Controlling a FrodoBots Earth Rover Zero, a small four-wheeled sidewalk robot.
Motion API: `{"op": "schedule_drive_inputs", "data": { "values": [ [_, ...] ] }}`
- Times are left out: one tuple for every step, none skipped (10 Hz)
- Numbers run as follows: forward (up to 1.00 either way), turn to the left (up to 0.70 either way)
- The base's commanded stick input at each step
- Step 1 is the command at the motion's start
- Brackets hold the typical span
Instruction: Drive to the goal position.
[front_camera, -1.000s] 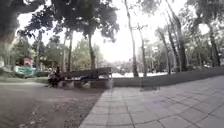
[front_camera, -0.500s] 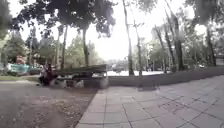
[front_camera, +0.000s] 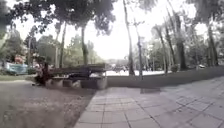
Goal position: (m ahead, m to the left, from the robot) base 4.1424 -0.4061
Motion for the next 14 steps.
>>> {"op": "schedule_drive_inputs", "data": {
  "values": [
    [0.7,0.0],
    [0.7,0.0],
    [0.7,0.0],
    [0.7,0.0],
    [0.7,0.0],
    [0.7,0.0],
    [0.7,0.0],
    [0.7,0.0],
    [0.7,0.0],
    [0.7,0.0],
    [0.7,0.0],
    [0.7,-0.14],
    [0.7,-0.14],
    [0.7,-0.14]
  ]
}}
